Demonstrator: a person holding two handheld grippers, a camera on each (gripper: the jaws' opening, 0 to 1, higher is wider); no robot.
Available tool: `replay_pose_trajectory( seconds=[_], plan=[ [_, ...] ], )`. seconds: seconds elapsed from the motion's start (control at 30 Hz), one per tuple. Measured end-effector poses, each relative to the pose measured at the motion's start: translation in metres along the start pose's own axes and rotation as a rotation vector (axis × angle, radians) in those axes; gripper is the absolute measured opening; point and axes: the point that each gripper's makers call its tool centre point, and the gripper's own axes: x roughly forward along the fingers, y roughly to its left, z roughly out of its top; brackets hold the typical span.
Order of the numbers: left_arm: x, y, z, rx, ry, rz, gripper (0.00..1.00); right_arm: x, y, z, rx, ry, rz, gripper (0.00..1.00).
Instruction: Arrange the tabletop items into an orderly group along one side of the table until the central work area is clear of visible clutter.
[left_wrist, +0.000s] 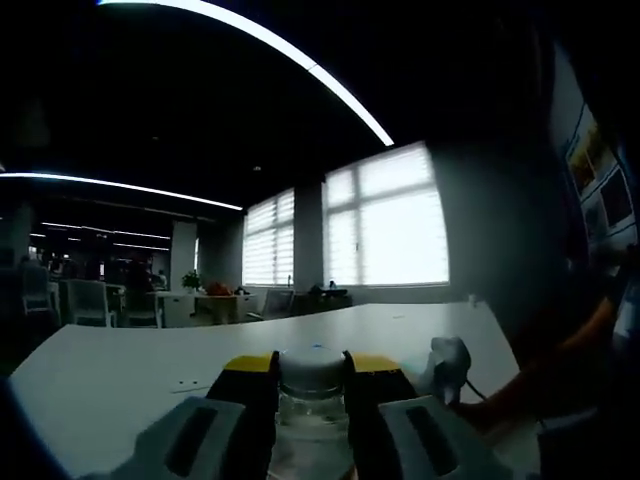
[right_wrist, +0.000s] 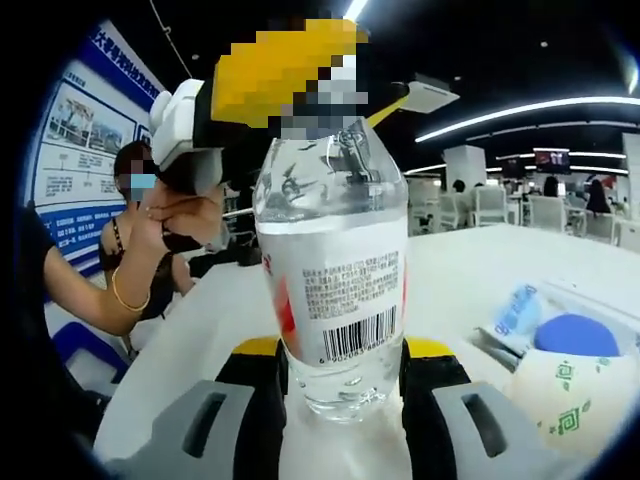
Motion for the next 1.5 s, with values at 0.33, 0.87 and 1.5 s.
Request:
replay_pose_trajectory(
  seconds=[0.33,0.87,1.5],
  plan=[
    [-0.003,0.018,0.005,0.017,0.012,0.027,0.23,0.017,-0.001,0.009,0.002,-0.016,-0.005,0.42],
    [0.002,0.073,0.015,0.005,0.038,0.075,0.24,0.056,-0.027,0.029,0.005,-0.011,-0.044,0.42],
    [0.0,0.115,0.001,-0.06,0.049,0.15,0.24,0.086,-0.049,0.024,0.007,0.026,-0.069,0.42]
  ],
)
